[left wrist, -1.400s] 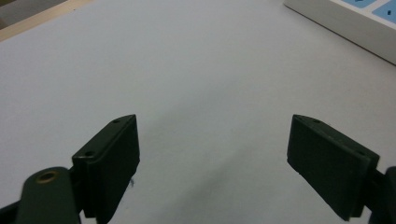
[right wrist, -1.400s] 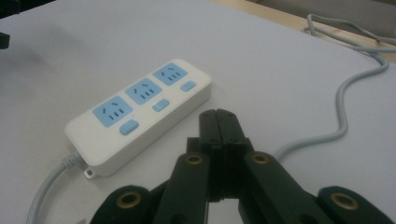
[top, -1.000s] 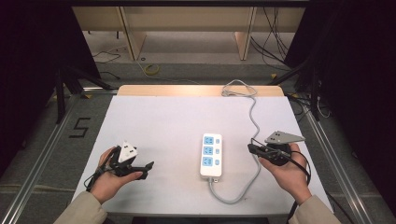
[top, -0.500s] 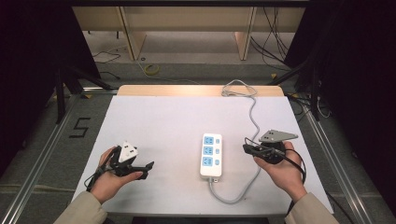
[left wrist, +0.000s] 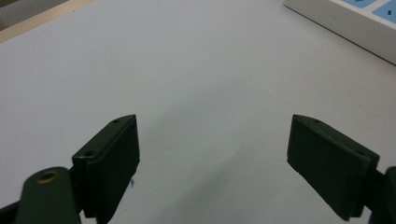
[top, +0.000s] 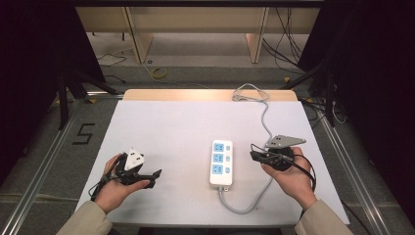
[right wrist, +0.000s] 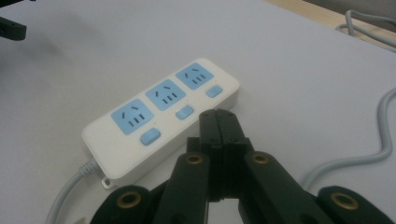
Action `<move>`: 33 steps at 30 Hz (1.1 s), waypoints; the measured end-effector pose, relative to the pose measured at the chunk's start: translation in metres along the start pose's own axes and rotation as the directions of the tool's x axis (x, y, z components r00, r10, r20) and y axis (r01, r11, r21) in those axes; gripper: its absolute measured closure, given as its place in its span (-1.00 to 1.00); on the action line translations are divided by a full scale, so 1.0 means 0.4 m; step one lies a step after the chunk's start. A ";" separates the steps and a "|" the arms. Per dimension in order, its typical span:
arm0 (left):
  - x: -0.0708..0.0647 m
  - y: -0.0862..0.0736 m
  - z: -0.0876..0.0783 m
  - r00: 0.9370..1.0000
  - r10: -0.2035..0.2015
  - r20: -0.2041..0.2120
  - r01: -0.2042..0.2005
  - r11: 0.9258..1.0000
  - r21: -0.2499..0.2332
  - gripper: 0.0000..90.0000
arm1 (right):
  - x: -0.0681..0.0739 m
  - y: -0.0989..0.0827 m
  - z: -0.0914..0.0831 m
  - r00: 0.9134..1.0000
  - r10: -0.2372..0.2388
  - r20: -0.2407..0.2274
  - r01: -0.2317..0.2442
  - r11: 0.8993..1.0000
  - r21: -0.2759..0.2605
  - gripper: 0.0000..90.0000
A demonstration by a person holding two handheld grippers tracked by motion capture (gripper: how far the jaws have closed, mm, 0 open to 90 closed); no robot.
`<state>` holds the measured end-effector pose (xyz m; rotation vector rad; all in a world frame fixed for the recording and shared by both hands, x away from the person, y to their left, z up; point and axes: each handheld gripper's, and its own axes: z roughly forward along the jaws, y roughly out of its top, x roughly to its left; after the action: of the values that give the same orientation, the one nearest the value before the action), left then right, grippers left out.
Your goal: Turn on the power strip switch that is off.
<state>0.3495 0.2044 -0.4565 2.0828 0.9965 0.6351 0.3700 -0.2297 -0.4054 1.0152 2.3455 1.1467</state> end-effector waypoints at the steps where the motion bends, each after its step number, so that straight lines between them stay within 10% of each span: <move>1: 0.000 0.000 0.000 1.000 0.000 0.000 0.000 1.000 0.000 -0.63 | 0.001 0.001 0.001 1.000 0.001 -0.001 -0.001 1.000 0.005 1.00; 33: -0.001 0.001 0.000 1.000 0.002 0.002 -0.002 1.000 0.001 -0.63 | 0.028 0.033 0.047 0.999 0.014 -0.041 -0.011 0.998 0.065 1.00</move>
<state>0.3495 0.2039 -0.4564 2.0848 0.9941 0.6341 0.3789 -0.2057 -0.4065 1.0389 2.4259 1.1131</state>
